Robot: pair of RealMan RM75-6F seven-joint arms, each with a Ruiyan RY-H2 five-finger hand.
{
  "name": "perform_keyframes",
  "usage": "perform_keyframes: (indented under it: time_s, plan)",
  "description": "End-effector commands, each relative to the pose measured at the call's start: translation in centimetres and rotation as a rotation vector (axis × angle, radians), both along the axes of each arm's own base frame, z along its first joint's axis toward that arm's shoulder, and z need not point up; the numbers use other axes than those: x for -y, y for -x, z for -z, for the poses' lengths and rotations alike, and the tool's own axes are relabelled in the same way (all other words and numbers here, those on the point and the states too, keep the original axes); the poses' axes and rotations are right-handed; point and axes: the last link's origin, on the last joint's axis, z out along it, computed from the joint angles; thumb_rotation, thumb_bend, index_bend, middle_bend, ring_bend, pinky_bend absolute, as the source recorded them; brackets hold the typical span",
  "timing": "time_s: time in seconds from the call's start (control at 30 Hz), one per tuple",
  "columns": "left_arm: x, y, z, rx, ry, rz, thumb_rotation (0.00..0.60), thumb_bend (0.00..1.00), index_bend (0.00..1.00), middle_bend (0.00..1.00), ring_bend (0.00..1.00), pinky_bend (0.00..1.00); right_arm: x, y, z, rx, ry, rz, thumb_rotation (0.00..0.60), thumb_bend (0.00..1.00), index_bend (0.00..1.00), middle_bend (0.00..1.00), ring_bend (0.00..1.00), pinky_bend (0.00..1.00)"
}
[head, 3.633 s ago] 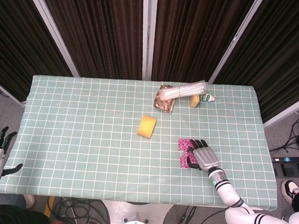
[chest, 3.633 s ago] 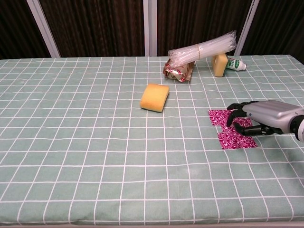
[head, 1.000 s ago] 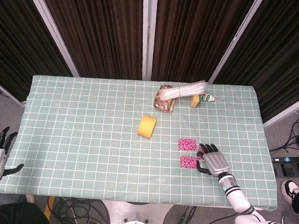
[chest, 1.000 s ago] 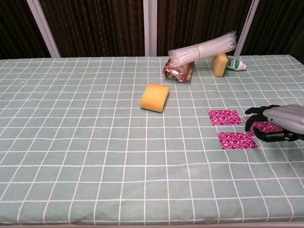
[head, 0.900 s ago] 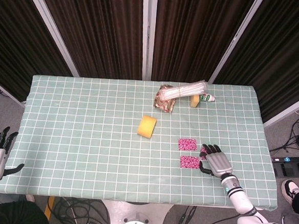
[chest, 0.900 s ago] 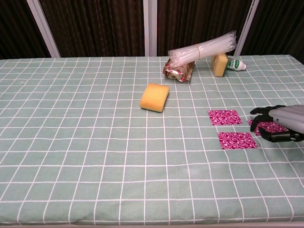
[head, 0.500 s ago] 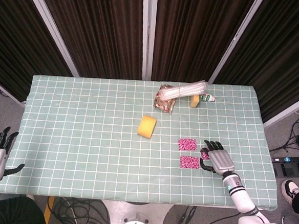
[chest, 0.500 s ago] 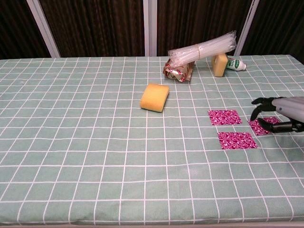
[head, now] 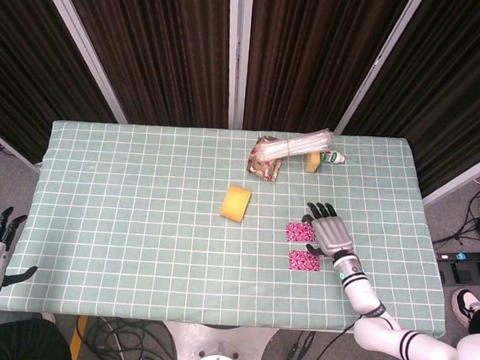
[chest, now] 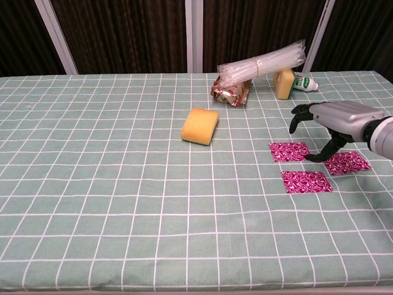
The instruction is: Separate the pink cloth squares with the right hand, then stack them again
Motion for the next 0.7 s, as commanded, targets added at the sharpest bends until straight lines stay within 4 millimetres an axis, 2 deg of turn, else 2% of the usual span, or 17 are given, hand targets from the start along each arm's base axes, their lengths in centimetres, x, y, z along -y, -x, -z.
perform_keyframes:
  time_s: [0.03, 0.7]
  plan:
    - [0.1, 0.1, -0.1, -0.002, 0.001, -0.002, 0.600, 0.08, 0.17, 0.10, 0.10, 0.17, 0.4, -0.3, 0.9, -0.013, -0.013, 0.005, 0.563, 0.19, 0.28, 0.05, 0.00, 0.00]
    - [0.0, 0.2, -0.1, -0.006, 0.002, -0.005, 0.600, 0.08, 0.17, 0.10, 0.10, 0.17, 1.4, -0.1, 2.5, -0.037, -0.016, 0.039, 0.565, 0.19, 0.29, 0.05, 0.00, 0.00]
